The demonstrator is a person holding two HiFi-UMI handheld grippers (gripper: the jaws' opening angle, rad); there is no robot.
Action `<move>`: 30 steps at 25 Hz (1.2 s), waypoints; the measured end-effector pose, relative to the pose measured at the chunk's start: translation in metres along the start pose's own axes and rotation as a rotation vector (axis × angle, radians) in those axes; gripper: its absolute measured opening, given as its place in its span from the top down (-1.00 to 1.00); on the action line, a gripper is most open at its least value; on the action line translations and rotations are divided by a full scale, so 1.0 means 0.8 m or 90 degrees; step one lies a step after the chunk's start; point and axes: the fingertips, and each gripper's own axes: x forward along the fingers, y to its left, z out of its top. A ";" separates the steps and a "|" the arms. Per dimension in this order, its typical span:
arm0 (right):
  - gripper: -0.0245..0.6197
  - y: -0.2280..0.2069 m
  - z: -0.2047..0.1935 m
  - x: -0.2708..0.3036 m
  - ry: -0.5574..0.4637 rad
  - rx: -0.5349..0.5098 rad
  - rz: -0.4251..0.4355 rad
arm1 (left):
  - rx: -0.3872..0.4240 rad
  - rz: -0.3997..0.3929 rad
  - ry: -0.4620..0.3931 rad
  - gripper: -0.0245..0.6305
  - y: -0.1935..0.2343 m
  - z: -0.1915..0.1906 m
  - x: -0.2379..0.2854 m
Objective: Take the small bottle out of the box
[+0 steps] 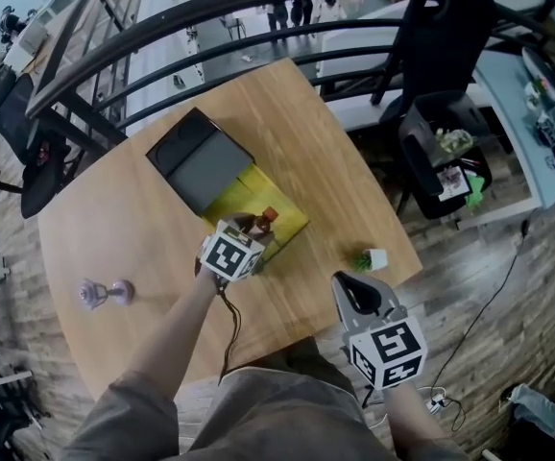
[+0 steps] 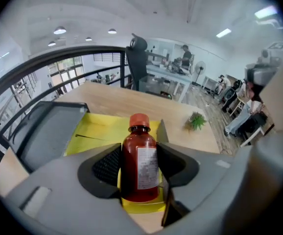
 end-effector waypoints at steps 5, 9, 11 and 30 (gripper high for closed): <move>0.87 0.018 0.048 -0.015 -0.052 -0.035 -0.004 | -0.020 0.047 -0.130 0.25 0.008 0.047 -0.096; 0.87 0.048 0.096 -0.027 -0.101 -0.064 0.003 | -0.011 0.087 -0.222 0.25 0.014 0.077 -0.184; 0.87 0.069 0.118 -0.036 -0.128 -0.083 0.011 | -0.010 0.101 -0.252 0.25 0.012 0.083 -0.222; 0.87 0.225 0.228 -0.134 -0.295 -0.172 0.064 | -0.048 0.172 -0.543 0.24 -0.044 0.074 -0.518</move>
